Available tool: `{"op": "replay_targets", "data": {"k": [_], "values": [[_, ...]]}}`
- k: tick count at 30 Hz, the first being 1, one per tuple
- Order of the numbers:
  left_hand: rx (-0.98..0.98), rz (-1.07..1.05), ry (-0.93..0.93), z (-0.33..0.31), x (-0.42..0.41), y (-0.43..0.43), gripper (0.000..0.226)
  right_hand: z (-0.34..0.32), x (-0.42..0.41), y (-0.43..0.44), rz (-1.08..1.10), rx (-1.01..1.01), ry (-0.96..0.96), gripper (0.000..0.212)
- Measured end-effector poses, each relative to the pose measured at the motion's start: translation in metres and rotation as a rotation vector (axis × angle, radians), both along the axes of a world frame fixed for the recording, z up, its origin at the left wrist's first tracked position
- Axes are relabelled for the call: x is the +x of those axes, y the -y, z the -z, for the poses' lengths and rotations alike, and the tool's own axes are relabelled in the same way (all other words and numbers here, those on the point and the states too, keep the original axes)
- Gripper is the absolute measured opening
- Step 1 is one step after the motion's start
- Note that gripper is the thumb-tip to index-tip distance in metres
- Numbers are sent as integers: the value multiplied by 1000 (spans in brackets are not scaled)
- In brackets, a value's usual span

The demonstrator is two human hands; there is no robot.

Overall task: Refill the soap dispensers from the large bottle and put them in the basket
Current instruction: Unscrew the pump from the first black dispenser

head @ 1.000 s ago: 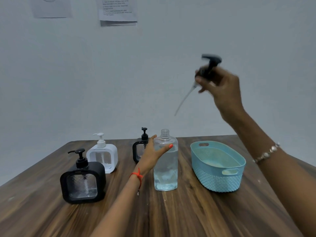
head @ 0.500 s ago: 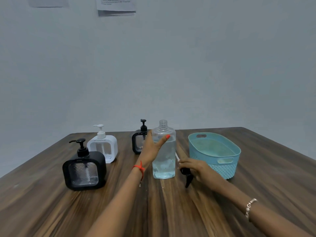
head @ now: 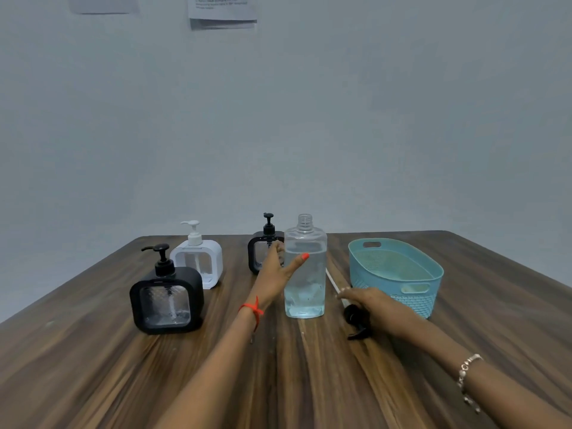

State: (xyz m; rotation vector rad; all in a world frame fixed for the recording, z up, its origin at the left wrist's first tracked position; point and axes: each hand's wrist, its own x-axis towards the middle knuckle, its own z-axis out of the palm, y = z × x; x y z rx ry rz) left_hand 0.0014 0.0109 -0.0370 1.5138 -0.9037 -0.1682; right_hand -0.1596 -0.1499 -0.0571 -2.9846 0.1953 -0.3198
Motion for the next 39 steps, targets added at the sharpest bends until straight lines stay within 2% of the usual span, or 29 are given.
{"op": "replay_targets", "data": {"k": [2, 5, 9, 12, 16, 18, 20, 24, 26, 29, 33, 37, 39], "values": [[46, -50, 36, -7, 0, -8, 48, -19, 3, -9, 8, -9, 4, 59], [93, -128, 141, -27, -1, -27, 50, -59, 7, -44, -116, 46, 15, 42], [198, -229, 209, -55, 6, -63, 70, -96, 32, -93, -245, 133, 87, 28], [251, -278, 276, -71, 14, -100, 56, -106, 62, -128, -298, 131, 151, 25], [39, -442, 365, -83, 23, -141, 37, -101, 103, -167, -272, 200, 202, 27], [-65, -503, 325, -77, 32, -162, 41, -94, 125, -187, -263, 302, 222, 37], [-91, -539, 262, -64, 43, -179, 50, -87, 145, -204, -241, 411, 230, 46], [-59, -466, -22, -31, 61, -201, 81, -71, 178, -229, -192, 640, 201, 52], [-47, -420, -133, -14, 67, -205, 86, -62, 193, -238, -172, 661, 193, 46], [-3, -403, -263, 6, 81, -209, 79, -49, 212, -243, -128, 632, 202, 44], [156, -367, -252, 20, 87, -210, 89, -43, 221, -243, -133, 666, 245, 36], [78, -381, -257, 28, 94, -212, 92, -50, 215, -238, -216, 678, 219, 30], [90, -320, -237, 31, 95, -211, 78, -55, 212, -231, -260, 691, 184, 27]]}}
